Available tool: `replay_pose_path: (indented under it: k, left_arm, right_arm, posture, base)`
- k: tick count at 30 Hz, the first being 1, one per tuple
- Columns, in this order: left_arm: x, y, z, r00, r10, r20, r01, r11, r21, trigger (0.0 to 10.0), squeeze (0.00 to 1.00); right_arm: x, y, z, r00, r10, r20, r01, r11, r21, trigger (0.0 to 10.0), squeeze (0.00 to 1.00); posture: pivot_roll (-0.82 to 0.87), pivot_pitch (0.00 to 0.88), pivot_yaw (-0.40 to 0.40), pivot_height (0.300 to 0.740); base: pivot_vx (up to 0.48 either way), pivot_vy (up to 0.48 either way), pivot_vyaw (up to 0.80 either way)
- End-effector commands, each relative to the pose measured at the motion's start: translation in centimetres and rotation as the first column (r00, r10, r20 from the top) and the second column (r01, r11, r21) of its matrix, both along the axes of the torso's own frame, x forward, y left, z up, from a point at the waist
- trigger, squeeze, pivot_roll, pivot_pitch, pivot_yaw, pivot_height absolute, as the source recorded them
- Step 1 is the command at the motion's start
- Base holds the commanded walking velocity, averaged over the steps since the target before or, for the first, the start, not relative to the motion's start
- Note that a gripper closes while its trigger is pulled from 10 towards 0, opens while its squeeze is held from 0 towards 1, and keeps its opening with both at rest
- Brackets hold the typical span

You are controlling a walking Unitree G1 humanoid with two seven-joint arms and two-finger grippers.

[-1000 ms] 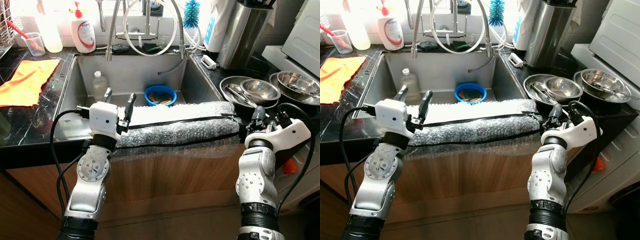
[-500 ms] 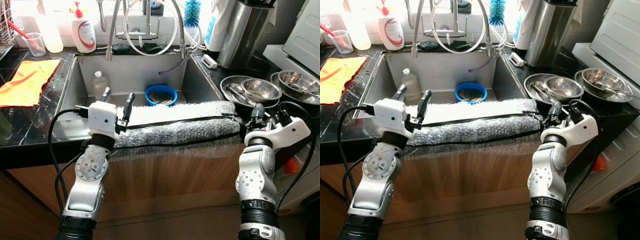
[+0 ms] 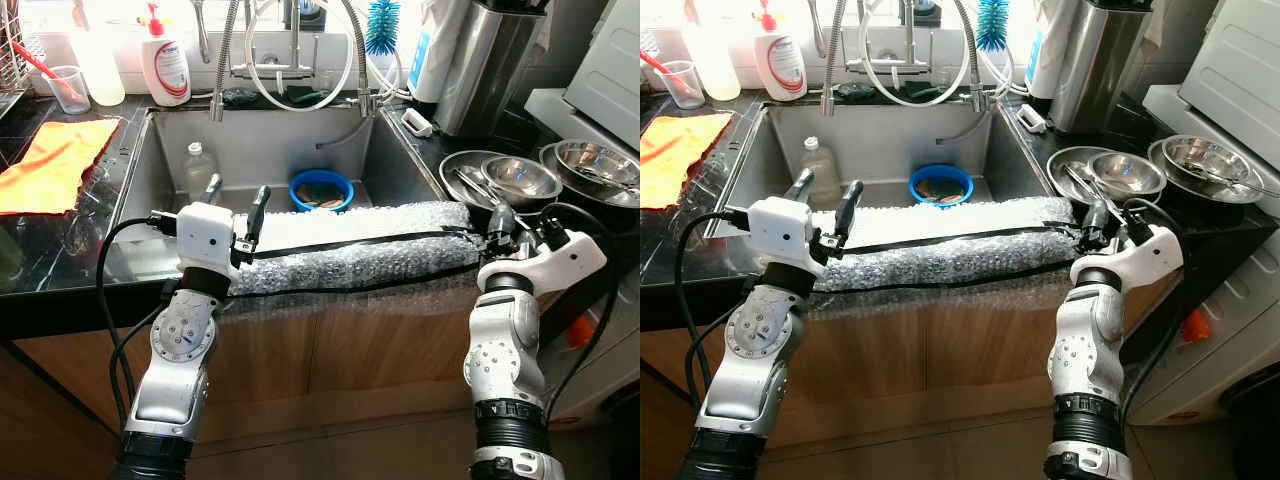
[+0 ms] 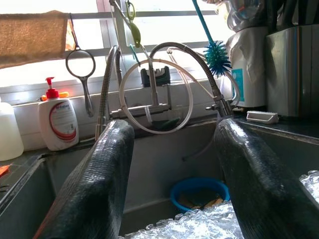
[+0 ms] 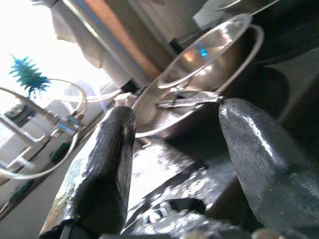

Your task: Kitchen organization

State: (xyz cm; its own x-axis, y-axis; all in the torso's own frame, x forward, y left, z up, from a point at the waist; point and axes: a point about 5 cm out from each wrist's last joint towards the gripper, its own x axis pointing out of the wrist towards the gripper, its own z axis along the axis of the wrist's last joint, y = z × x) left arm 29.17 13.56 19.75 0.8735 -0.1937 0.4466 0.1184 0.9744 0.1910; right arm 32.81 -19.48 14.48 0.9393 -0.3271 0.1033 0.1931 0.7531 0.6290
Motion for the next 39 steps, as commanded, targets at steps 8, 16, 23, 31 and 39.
replay_pose_path:
  k: [8, 16, 23, 31, 39]
  left_arm:
    - [0.2, -0.1, 0.2, 1.0, -0.006, -0.003, 0.006, 1.0, 0.0, 10.0, 0.0]
    - [0.2, -0.1, 0.1, 1.0, -0.005, -0.008, 0.005, 1.0, 0.001, 10.0, 0.0]
    - [0.2, -0.2, 0.1, 1.0, -0.008, -0.008, 0.008, 1.0, 0.001, 10.0, 0.0]
    - [0.2, -0.4, 0.1, 1.0, -0.015, -0.004, 0.015, 1.0, 0.009, 10.0, 0.0]
    - [0.1, -0.5, 0.2, 1.0, -0.014, -0.003, 0.014, 1.0, 0.007, 10.0, 0.0]
  right_arm:
    - [0.4, 1.2, 0.6, 0.998, 0.06, 0.023, -0.06, 0.998, -0.032, 10.0, 0.0]
    - [0.1, 0.9, -0.2, 0.999, 0.019, -0.033, -0.021, 0.998, -0.054, 10.0, 0.0]
    - [0.0, 0.5, -0.5, 0.998, -0.009, -0.066, 0.002, 0.995, -0.096, 10.0, 0.0]
    - [-0.1, 0.9, -1.1, 0.995, 0.003, -0.097, -0.016, 0.992, -0.127, 10.0, 0.0]
    - [-0.6, 0.3, -1.3, 0.991, -0.07, -0.115, 0.054, 0.989, -0.136, 10.0, 0.0]
  posture:
    - [0.04, 0.0, -0.058, 0.74]
    - [0.04, 0.0, -0.061, 0.74]
    - [0.04, 0.0, -0.062, 0.74]
    - [0.04, 0.0, -0.066, 0.74]
    - [0.04, 0.0, -0.069, 0.74]
  base:
    - [0.0, 0.0, 0.0]
    - [0.0, 0.0, 0.0]
    - [0.0, 0.0, 0.0]
    - [0.0, 0.0, 0.0]
    - [0.0, 0.0, 0.0]
